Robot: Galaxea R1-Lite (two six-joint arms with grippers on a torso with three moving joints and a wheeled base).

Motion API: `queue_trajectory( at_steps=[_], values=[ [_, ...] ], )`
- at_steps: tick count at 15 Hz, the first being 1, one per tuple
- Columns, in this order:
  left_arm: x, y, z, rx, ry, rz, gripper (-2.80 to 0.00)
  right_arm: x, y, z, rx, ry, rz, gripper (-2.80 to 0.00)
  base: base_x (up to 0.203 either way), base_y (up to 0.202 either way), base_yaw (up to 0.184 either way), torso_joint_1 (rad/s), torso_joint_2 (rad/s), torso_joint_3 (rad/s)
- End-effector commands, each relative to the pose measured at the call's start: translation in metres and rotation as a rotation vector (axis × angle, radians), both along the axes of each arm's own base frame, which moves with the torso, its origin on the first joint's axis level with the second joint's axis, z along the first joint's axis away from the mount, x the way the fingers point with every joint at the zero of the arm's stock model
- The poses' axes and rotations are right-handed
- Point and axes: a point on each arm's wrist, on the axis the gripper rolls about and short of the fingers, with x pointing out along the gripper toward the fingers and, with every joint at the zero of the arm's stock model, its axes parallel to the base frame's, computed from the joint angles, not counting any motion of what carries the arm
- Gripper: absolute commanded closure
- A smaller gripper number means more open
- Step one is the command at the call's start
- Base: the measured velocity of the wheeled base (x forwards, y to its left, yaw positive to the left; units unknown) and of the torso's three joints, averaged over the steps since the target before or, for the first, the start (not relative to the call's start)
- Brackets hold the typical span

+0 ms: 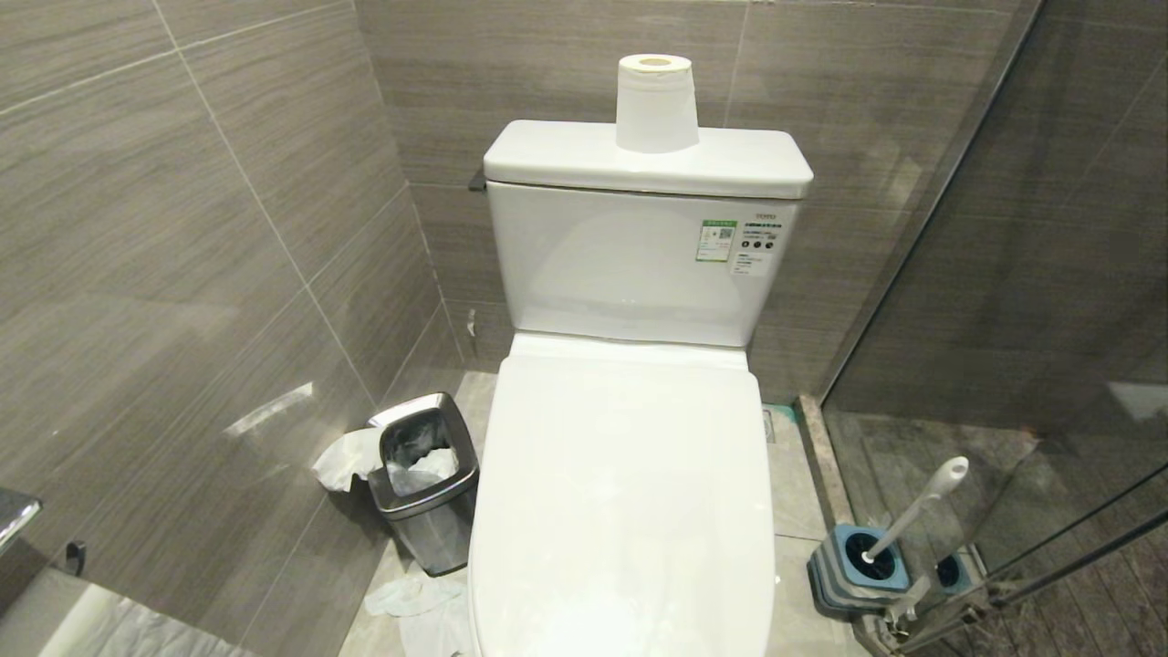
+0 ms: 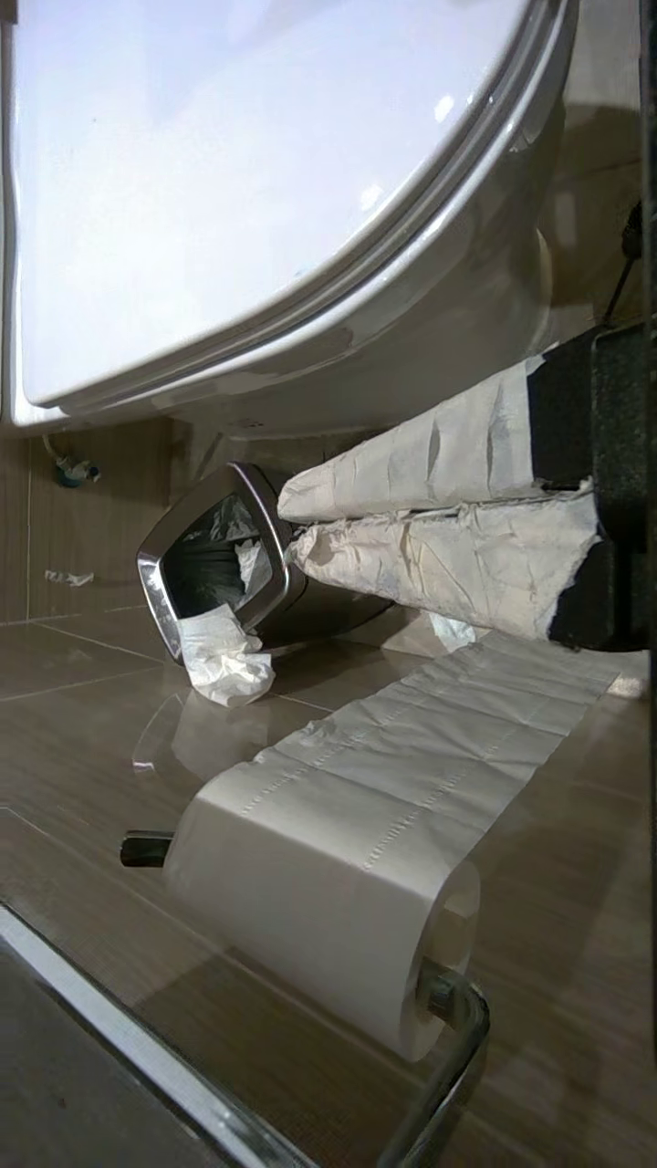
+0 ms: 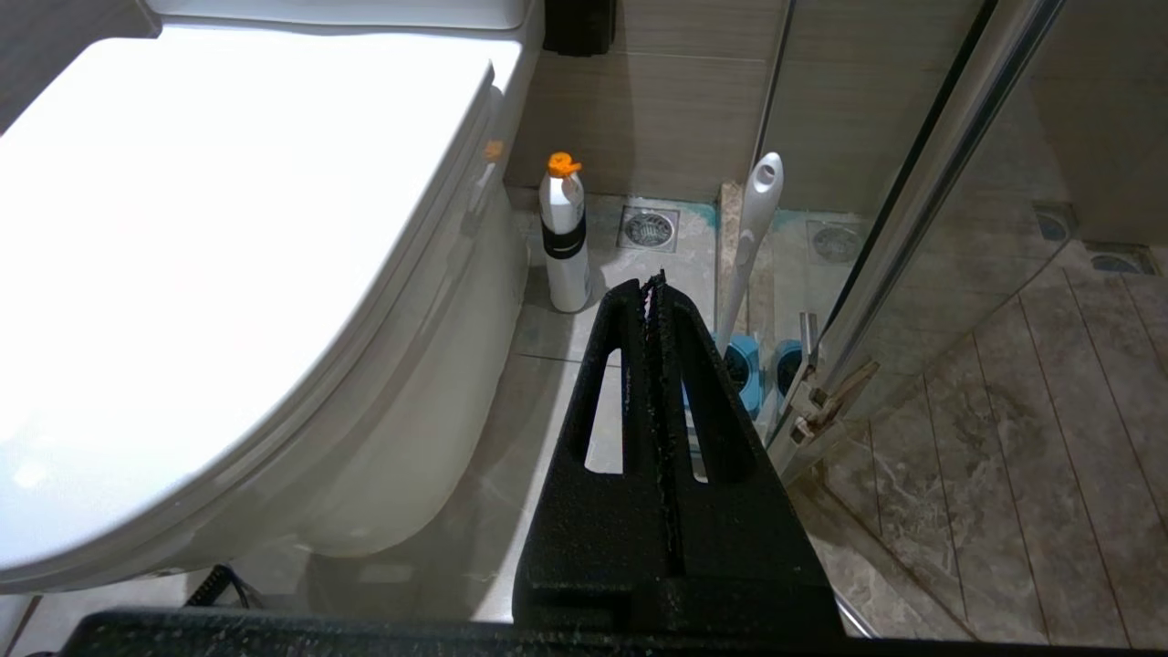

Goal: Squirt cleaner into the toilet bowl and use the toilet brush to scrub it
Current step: Use the left hand to lift the toilet lid slightly

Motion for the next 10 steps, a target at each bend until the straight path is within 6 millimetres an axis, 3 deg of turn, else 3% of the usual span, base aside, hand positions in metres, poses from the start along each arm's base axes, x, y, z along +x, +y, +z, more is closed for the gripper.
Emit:
queue_trajectory(
  at_steps=[1, 5, 10],
  values=[
    [-0.003, 0.0, 0.01, 0.049, -0.043, -0.015, 0.0, 0.0, 0.0, 0.0, 0.001, 0.001, 0.0, 0.0, 0.0, 0.0, 0.0, 0.0, 0.0, 0.0],
    [-0.014, -0.002, 0.039, 0.142, -0.143, -0.09, 0.0, 0.0, 0.0, 0.0, 0.001, 0.001, 0.0, 0.0, 0.0, 0.0, 0.0, 0.0, 0.0, 0.0],
    [-0.023, -0.002, 0.072, 0.145, -0.134, -0.092, 0.0, 0.0, 0.0, 0.0, 0.001, -0.001, 0.0, 0.0, 0.0, 0.0, 0.0, 0.0, 0.0, 0.0]
  ],
)
